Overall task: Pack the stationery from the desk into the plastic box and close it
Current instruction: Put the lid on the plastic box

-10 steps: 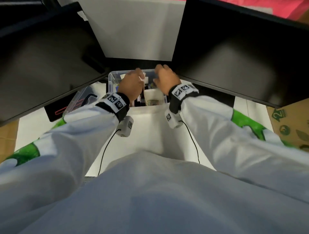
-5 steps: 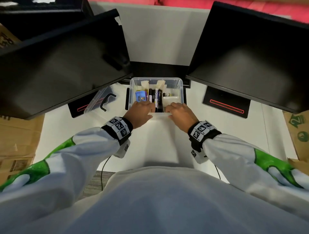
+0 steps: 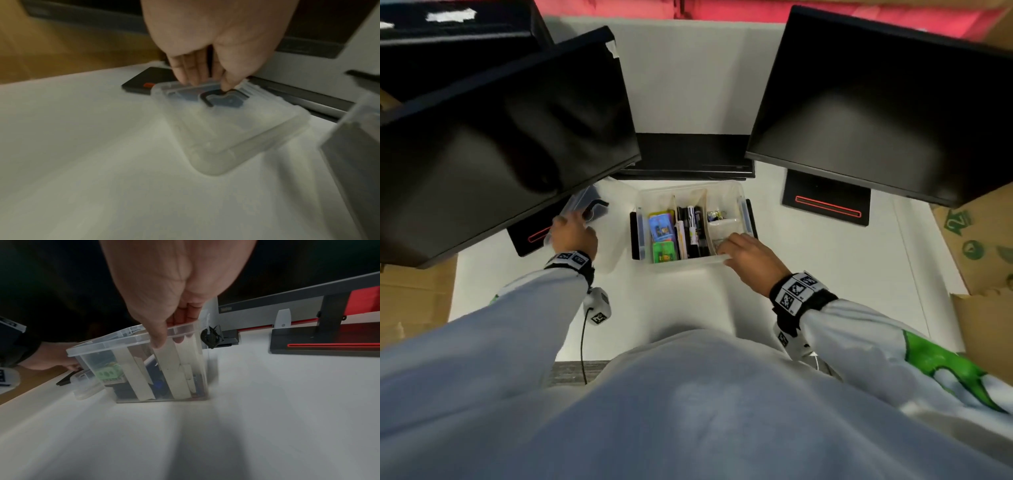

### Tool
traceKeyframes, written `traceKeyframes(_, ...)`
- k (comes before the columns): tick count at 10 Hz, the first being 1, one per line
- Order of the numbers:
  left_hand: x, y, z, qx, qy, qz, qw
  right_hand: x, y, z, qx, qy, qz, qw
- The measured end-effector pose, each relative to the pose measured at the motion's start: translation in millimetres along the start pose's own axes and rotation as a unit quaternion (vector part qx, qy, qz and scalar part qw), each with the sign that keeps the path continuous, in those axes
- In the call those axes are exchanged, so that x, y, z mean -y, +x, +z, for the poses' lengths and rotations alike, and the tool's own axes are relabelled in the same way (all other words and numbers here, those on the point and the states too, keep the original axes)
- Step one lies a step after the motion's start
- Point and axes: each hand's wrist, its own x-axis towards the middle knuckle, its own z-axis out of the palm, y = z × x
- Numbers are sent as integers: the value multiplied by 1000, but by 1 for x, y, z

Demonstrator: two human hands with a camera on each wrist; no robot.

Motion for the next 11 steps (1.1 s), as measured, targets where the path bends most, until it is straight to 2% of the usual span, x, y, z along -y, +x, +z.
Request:
traceKeyframes(1,12,-7,12,-29,-49,-196,979,-1,1,-1,7,8,13,1000)
traceKeyframes(2,13,-14,14,24,-114,-287,951,1,1,-1,-1,24,24,999)
traceKeyframes(3,15,-11,17,58,-199,-311,928,2,1,1,-13,37,30,999)
traceKeyframes(4,17,-8,13,93,-232,-324,913,3,3,0,-10,37,28,999)
traceKeyframes(5,8,-6,9,88,-333,-317,884,3,4,-1,-4,33,28,999)
traceKeyframes(6,7,6,21,6,-469,-309,827,6,6,-4,-30,24,33,999)
traceKeyframes(7,-2,1,19,-1,-562,-305,769,8,11,-10,-41,21,34,998)
traceKeyframes(8,-16,-36,-23,-4,-587,-321,743,7,16,-15,-42,22,26,999)
traceKeyframes(9,-14,-49,-36,-11,-597,-319,735,7,20,-21,-46,27,15,998)
traceKeyframes(10,-17,-65,-52,-63,-637,-336,691,11,24,-25,-51,41,6,998)
traceKeyframes(11,-28,-81,-64,-146,-676,-324,646,16,32,-33,-62,48,-5,997)
